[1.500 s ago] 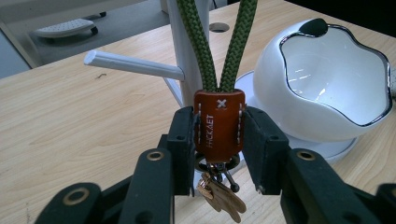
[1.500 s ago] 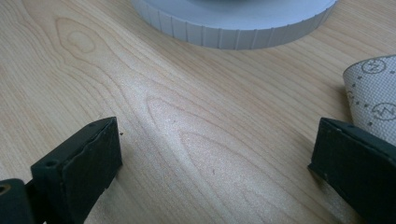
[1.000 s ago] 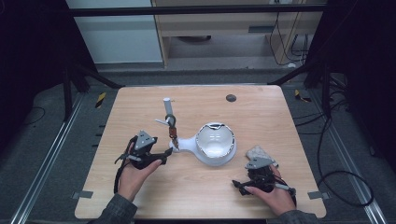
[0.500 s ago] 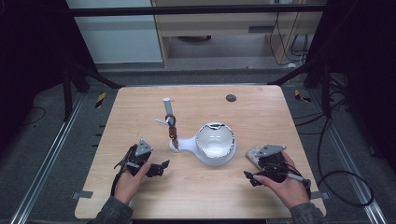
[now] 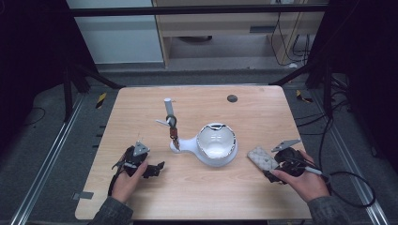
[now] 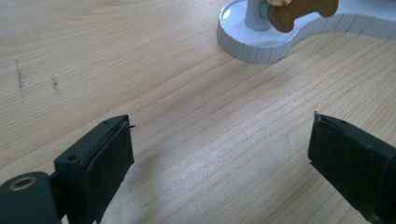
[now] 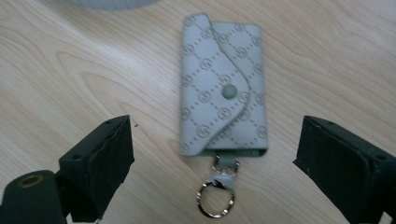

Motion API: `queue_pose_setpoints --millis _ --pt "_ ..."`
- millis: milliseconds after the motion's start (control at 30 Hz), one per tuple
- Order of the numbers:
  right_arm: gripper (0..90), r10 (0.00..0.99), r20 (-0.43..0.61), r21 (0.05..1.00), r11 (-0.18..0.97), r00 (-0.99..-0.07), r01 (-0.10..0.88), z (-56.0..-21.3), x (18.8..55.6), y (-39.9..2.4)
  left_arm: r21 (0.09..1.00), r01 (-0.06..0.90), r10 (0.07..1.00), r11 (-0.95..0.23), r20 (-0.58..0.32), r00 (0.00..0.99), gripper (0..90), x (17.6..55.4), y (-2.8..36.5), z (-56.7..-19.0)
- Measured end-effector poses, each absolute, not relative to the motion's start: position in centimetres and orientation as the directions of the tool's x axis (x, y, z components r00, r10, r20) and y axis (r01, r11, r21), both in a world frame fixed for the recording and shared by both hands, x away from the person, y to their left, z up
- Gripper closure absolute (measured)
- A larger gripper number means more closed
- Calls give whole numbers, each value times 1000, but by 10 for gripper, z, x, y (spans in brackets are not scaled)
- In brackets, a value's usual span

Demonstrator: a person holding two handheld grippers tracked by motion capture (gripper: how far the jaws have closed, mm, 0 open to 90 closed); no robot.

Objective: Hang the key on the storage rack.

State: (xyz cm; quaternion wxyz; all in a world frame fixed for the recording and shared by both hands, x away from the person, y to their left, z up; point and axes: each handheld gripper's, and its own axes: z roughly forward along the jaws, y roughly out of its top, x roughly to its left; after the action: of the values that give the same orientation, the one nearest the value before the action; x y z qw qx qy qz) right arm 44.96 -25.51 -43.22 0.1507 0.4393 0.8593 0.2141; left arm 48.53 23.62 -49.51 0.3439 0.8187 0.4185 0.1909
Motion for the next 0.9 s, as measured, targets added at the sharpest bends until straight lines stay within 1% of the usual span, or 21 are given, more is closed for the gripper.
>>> queue_pose_setpoints --millis 67,100,167,267,433,700,900 --pt "109 821 -72 484 525 -567 700 -433 452 -258 718 555 816 -419 30 577 64 486 237 -496" --pt "102 826 -60 458 521 -560 720 -436 457 -260 716 561 822 -415 31 569 64 486 238 -497" --pt "92 832 -45 438 514 -553 738 -439 460 -262 715 565 826 -412 31 562 65 487 239 -497" --pt "96 841 -20 420 498 -541 758 -443 465 -261 709 573 829 -411 30 558 65 487 241 -498" --pt "101 838 -6 367 509 -546 778 -451 472 -260 702 578 829 -417 31 559 65 489 242 -500" --pt "137 839 2 309 518 -545 798 -462 484 -255 686 587 828 -430 40 559 64 489 242 -503" --pt "175 837 6 305 519 -547 798 -464 487 -256 690 590 830 -420 29 557 60 489 242 -504"
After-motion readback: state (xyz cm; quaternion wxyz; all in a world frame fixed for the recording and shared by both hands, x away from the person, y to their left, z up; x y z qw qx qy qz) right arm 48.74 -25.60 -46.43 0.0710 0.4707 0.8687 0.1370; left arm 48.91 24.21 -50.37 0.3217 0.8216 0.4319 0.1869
